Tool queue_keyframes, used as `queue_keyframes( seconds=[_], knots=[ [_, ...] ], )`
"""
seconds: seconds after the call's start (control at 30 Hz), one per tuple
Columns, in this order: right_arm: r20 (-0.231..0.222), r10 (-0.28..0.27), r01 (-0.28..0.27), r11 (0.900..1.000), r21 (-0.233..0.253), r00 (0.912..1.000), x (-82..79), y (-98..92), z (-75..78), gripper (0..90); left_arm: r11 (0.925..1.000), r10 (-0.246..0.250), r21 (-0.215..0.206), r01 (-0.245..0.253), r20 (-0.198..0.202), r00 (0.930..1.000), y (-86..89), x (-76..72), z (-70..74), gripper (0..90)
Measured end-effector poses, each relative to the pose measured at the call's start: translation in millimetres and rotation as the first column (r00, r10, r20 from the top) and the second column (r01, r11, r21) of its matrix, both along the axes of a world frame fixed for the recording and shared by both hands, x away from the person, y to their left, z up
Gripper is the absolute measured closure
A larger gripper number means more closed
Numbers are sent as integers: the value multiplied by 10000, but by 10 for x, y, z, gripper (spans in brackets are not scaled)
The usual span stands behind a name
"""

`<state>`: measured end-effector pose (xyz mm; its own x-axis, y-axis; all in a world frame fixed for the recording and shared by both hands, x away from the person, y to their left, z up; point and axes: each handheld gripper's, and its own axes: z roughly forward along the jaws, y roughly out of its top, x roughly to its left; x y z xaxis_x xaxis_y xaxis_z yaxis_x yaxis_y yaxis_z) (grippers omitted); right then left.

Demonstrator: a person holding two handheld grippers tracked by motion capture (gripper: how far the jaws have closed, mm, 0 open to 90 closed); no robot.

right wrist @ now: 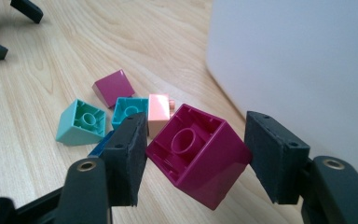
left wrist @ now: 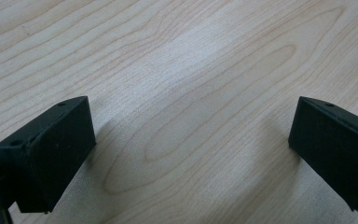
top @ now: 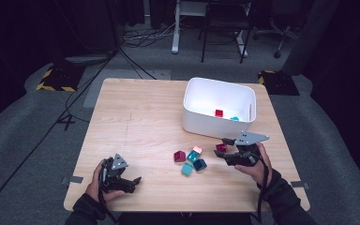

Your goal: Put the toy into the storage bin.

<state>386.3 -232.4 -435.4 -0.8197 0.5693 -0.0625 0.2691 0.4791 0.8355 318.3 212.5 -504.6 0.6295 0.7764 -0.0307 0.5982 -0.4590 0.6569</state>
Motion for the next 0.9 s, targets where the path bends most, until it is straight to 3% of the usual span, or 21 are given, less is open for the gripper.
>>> queue_keyframes(
  seconds=[0.4, 0.6, 0.9],
  knots=[
    [728, -126, 100, 9993, 362, 9973, -84, -52, 489, 411, 10000, -3, 4, 3, -1, 10000, 0, 0, 0, 6],
    [1017, -416, 343, 9968, 719, 9939, -78, -104, 666, 411, 10000, 1, -1, -1, 1, 10000, 0, 0, 0, 6],
    [1443, -698, 593, 9954, 754, 9871, -56, -154, 920, 411, 10000, -9, 34, 9, 21, 10000, 2, 2, 1, 6]
  ],
)
